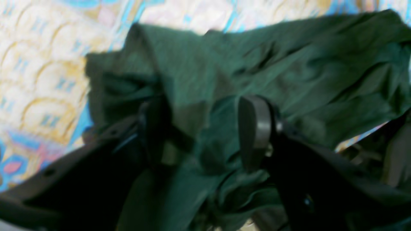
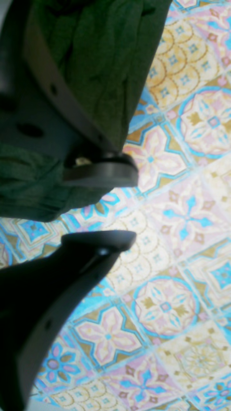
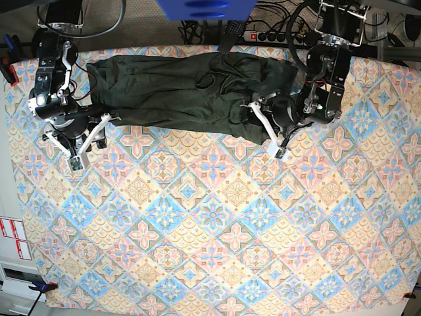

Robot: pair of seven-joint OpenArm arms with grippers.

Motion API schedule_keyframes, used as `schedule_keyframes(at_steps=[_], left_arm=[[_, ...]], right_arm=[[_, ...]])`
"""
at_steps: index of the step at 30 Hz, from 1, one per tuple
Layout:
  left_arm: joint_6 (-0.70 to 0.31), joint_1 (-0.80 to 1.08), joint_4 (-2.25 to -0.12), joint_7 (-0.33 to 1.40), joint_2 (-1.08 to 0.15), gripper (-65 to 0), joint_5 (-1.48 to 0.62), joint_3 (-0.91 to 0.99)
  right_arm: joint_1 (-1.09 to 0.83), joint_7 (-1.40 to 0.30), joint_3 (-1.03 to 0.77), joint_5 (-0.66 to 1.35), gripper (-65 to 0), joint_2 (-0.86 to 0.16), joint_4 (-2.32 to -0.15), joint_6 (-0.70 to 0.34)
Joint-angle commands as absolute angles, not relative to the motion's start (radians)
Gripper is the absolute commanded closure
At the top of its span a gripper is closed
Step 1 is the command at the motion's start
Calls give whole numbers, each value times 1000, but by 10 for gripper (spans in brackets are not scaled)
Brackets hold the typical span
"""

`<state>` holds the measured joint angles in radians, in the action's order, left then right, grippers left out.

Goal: Fold the T-shirt properly
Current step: 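Release the fold and raise the left gripper back toward the shirt end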

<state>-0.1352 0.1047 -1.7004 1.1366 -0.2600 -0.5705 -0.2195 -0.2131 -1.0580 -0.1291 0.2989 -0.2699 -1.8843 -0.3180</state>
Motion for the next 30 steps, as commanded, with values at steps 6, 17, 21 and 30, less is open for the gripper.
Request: schedule_keyframes(at_steps=[6,17,21,30], left_arm=[[-140,82,-1659,1122,-223,-210,-582,-291],[-145,96,-1707,1069,-217,-131,-593,-432],[-145,97,-1707,1067,-171,-132,-593,-452],[-145,102,-1759,1067,-151,-132,-593,-478]], right_arm=[[-202,-1036,-133,305,-222,-283,-1903,-318],[-203,-1036,-137,305,-222,-283,-1905,-318],[-203,-1036,-139,305,-222,-283,-1905,-318],[-216,-1038,-162,305,-222,-283,-1906,-318]])
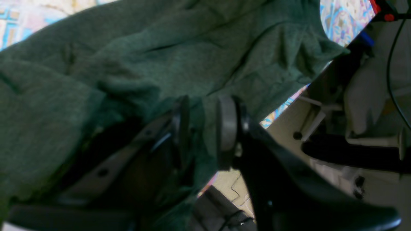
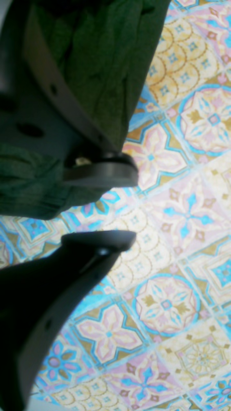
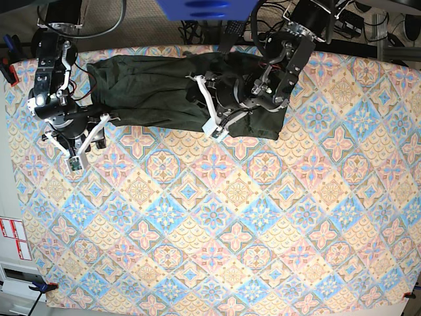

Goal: Fold the T-shirt properly
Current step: 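Release the fold and raise the left gripper back toward the shirt end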

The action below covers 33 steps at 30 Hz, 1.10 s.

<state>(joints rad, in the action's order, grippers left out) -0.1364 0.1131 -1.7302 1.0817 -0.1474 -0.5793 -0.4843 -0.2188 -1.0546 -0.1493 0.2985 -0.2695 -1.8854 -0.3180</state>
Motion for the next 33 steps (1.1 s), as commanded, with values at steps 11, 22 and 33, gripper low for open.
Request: schedule_keyframes(at_steps=[11,22,33], left_arm=[[-145,160,-1811,1070,-274,-133,-590,-232],[-145,140,-1615,1036,-220,-134,-593,-344],[-145,128,-1638,992,-137,-134,-644,-446]], right_arm=[[-249,-1036,-202,305,-222,-285,-1906,-318],[-249,-1038,-202,305,-222,-285,-1905,-318],[-255,-1036,-203,305,-222,-285,-1905,-318]])
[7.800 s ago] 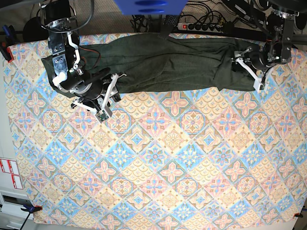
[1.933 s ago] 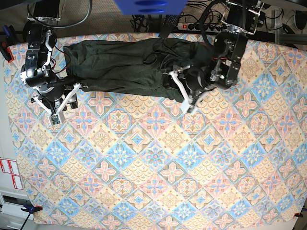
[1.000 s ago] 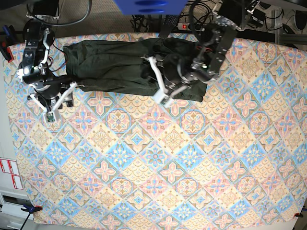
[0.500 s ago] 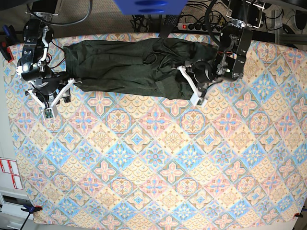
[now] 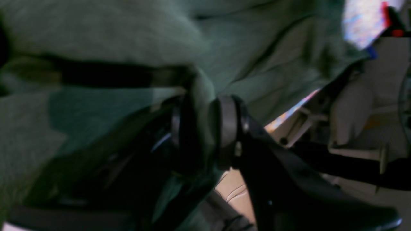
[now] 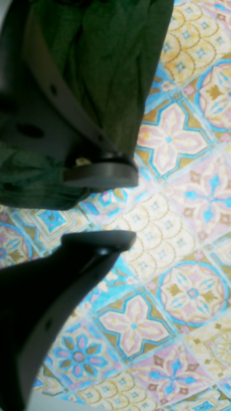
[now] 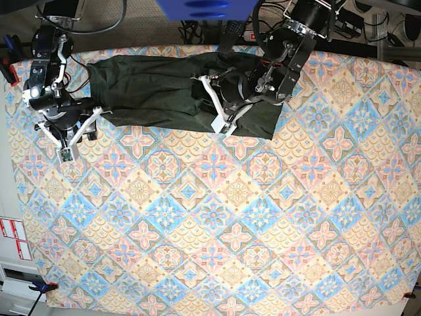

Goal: Fold the T-shirt properly
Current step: 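Release the fold and raise the left gripper back toward the shirt end, then move the right gripper inward along the shirt end, holding the left still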

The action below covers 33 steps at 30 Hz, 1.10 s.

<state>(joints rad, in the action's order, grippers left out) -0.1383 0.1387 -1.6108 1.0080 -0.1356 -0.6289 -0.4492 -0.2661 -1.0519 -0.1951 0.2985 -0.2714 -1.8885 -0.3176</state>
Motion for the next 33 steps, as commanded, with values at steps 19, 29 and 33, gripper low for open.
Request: schedule_keyframes(at_steps=[19,29,33], left_arm=[[-142,236,-1854,989,-372,-133,-642,-213],[-143,292,-1856,990,-410,-133,-642,-179],[-143,300,-1856,990,-420,-133,-642,-179]], right_arm=[[-341,-1072,-259,305,-255,-285,-1888,-452],[-340,-1101,-259,305,-278,-285,-1736,-452],[-289,-1098,-259,305,-278,-285,-1692,-452]])
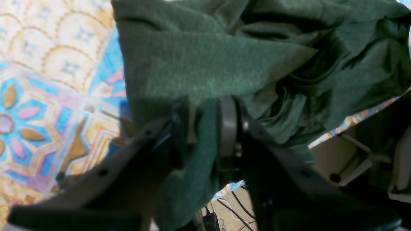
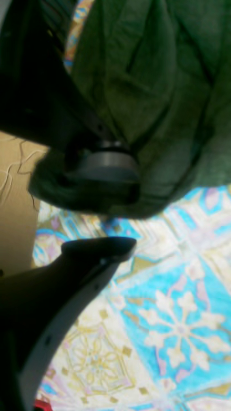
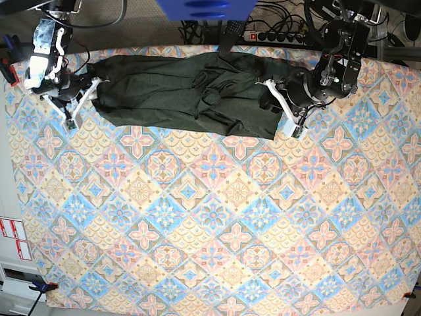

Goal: Fold the T-shirt properly
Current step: 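Move the right gripper inward along the shirt end, holding the left still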

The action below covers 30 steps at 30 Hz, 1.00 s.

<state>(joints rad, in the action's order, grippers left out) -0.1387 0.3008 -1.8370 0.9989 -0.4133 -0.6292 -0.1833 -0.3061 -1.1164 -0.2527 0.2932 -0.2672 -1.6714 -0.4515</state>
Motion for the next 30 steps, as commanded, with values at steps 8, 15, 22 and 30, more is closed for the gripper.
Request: schedule_keyframes(at_steps=[8,15,22,30], left_arm=[[-143,300,-1856,990,-423,-133,-642,-179],[-143,297,-1856,990,-423,-133,-642,-179],[-143,295,-1856,990,-420,-134,-642,-179],[-143,295,-1856,990,-418,-134,-642,-179]], right_arm=[[-271,-1095,-262,305,-279,-285,-1596,-453],[-274,-1096,-259,306,-279,-285,-1578,-458],[-278,-1098,-257,366,-279,-277,-1564,-458],[-277,-1095,-255,599,-279,-278,-1463,-458]])
